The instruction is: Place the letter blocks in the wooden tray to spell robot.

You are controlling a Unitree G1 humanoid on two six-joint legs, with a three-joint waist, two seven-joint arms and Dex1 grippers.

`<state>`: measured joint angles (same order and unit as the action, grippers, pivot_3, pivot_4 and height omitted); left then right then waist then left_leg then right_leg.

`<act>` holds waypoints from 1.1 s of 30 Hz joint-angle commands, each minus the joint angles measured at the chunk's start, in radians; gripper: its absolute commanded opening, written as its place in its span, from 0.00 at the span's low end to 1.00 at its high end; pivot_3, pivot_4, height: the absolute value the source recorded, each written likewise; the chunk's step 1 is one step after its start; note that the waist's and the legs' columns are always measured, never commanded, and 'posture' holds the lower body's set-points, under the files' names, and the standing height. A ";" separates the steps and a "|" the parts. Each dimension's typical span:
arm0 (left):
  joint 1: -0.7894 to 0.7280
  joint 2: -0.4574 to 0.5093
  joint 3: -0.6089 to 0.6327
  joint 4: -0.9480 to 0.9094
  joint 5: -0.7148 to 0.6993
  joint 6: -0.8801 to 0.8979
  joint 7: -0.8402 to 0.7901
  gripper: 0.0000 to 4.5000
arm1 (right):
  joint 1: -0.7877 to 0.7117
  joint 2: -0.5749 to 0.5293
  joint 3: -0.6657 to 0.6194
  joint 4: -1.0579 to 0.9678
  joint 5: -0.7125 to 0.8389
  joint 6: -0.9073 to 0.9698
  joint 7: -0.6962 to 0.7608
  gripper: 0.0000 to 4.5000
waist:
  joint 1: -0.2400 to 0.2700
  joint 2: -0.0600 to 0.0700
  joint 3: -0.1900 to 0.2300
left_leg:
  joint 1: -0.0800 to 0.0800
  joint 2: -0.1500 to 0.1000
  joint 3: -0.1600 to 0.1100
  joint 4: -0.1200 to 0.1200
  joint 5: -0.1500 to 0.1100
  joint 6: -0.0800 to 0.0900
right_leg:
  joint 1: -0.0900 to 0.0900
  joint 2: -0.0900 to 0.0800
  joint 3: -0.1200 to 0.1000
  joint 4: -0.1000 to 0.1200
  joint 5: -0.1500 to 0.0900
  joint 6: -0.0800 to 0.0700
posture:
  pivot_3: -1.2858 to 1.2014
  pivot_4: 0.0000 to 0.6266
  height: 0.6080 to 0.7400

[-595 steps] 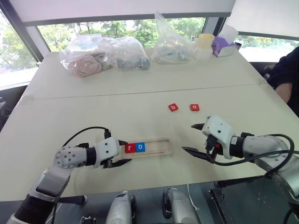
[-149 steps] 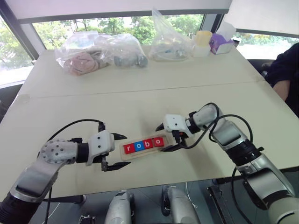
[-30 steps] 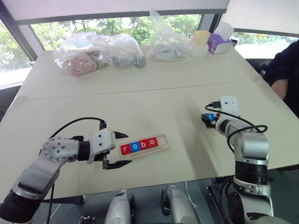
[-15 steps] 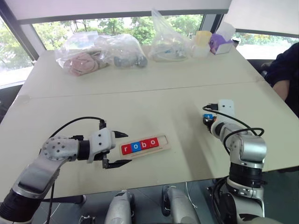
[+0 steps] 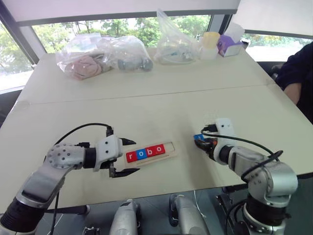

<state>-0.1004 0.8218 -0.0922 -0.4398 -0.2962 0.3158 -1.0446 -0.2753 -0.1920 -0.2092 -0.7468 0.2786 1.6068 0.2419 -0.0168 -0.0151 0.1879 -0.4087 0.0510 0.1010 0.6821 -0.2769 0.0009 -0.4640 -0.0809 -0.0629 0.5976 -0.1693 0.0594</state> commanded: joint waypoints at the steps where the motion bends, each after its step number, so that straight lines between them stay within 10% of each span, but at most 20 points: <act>1: -0.004 -0.002 0.006 -0.009 -0.004 -0.018 -0.003 1.00 | 0.011 0.016 0.009 -0.042 0.010 0.008 -0.029 0.26 | 0.000 0.000 0.000 | 0.000 0.000 0.000 0.000 0.000 0.000 | 0.000 0.000 0.000 0.000 0.000 0.000 | 0.52 0.24 1.00; 14: -0.006 -0.001 0.006 0.007 -0.001 -0.032 -0.007 1.00 | 0.055 -0.029 0.061 -0.052 0.025 0.008 -0.069 0.26 | 0.001 0.000 0.000 | -0.001 0.000 0.000 0.000 0.000 0.000 | -0.001 -0.001 0.000 -0.001 0.000 0.000 | 0.52 0.24 1.00; 20: -0.010 -0.003 0.001 0.013 0.002 -0.035 -0.004 1.00 | 0.013 -0.230 0.085 -0.106 0.183 0.007 0.132 0.90 | 0.002 0.000 0.000 | -0.002 0.000 0.000 -0.001 0.000 0.000 | -0.001 -0.001 0.000 -0.002 0.000 0.000 | 0.52 0.24 1.00; 22: -0.013 -0.005 -0.002 0.017 0.003 -0.037 -0.006 1.00 | -0.021 -0.381 0.072 -0.108 0.259 -0.042 0.267 0.90 | 0.002 0.001 0.001 | -0.002 0.000 0.001 0.000 0.000 0.000 | -0.001 -0.001 0.000 -0.002 0.000 0.000 | 0.52 0.24 1.00; 28: -0.036 -0.014 -0.016 0.031 0.007 -0.042 -0.008 1.00 | 0.041 -0.811 0.170 0.140 0.143 -0.705 0.707 0.90 | 0.005 -0.001 0.001 | -0.002 -0.001 -0.001 -0.002 -0.001 0.000 | 0.000 -0.001 -0.001 -0.004 -0.001 0.001 | 0.52 0.24 1.00; 33: -0.047 -0.018 -0.021 0.040 0.012 -0.047 -0.010 1.00 | 0.035 -0.834 0.290 0.419 0.044 -1.085 0.891 0.90 | 0.001 -0.003 0.002 | -0.001 -0.002 0.001 -0.002 -0.001 0.001 | 0.001 -0.001 0.000 -0.006 -0.001 0.001 | 0.52 0.24 1.00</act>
<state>-0.1372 0.8036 -0.1113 -0.3912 -0.2909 0.2876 -1.0499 -0.2225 -1.0327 0.0652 -0.3732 0.3516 0.6308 1.0827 -0.0156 -0.0176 0.1901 -0.4099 0.0494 0.1017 0.6803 -0.2774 0.0017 -0.4633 -0.0814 -0.0633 0.5920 -0.1701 0.0607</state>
